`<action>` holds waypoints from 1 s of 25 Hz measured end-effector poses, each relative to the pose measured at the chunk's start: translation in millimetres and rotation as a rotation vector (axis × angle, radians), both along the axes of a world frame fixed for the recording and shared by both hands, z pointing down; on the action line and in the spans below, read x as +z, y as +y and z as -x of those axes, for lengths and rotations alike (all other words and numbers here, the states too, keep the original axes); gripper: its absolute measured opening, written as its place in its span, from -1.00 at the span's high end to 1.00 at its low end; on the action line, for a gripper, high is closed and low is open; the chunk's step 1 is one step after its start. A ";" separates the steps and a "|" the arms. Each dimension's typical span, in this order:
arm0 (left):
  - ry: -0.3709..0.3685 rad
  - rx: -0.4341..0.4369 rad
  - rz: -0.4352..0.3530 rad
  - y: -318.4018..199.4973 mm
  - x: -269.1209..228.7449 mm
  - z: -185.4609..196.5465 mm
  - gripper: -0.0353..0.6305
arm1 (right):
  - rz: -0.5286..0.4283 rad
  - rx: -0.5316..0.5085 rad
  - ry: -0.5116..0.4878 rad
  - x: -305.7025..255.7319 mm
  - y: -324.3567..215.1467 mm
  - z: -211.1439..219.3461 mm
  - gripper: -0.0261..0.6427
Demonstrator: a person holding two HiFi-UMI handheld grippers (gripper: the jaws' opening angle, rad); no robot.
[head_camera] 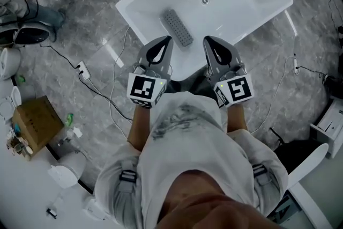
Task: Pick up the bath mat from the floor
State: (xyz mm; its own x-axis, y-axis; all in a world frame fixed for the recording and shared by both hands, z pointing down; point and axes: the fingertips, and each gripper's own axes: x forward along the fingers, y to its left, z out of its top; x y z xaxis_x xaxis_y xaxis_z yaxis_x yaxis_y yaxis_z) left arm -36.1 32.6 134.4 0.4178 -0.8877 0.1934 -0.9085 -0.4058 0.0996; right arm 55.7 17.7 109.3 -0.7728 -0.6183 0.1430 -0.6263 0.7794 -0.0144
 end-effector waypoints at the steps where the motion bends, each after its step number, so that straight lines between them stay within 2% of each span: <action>1: 0.000 -0.012 0.002 -4.6 2.2 -2.1 0.88 | 0.001 -0.013 0.005 2.2 -4.7 -2.0 0.92; 13: 0.056 -0.214 0.023 -67.2 36.6 -48.3 0.88 | 0.005 -0.211 0.076 29.6 -76.3 -46.3 0.92; 25: 0.041 -0.363 0.104 -121.4 120.4 -66.4 0.88 | 0.068 -0.329 0.141 108.6 -135.5 -76.3 0.92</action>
State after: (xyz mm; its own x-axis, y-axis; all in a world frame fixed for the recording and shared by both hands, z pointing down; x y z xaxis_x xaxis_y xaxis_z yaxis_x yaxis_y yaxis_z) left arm 30.3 -88.8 254.8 0.0885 -0.9561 0.2794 -0.9857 -0.0436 0.1629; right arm 132.0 -117.8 217.9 -0.8986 -0.3252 0.2946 -0.3415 0.9399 -0.0041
